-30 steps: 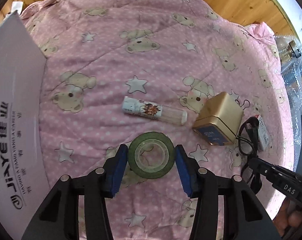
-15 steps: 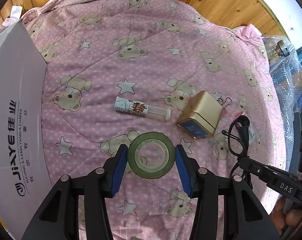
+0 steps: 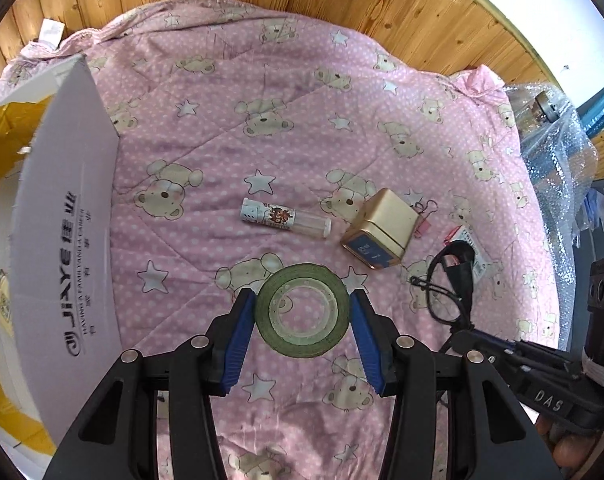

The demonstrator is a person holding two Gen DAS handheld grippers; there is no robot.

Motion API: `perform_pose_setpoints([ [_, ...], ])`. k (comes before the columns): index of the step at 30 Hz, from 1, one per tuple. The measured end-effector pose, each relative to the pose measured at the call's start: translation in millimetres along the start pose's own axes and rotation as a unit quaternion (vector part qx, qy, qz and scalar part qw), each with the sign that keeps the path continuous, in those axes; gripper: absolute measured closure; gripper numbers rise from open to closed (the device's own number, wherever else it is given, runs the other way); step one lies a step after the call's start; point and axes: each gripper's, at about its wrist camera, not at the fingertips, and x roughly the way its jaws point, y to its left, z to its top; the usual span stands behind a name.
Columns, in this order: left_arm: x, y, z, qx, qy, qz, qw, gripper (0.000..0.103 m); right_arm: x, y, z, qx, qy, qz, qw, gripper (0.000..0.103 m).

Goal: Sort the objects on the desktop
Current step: 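Lift and carry the tape roll and glasses over the JIAYE box with both tools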

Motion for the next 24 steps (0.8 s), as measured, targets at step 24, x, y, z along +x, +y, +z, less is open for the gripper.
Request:
perform_pose_setpoints([
  [24, -95.8, -1.5, -37.8, -0.014, -0.089, -0.018, 0.9958, 0.054, -47.6, 70.2, -41.9, -0.089, -0.032, 0.012, 0.995, 0.088],
])
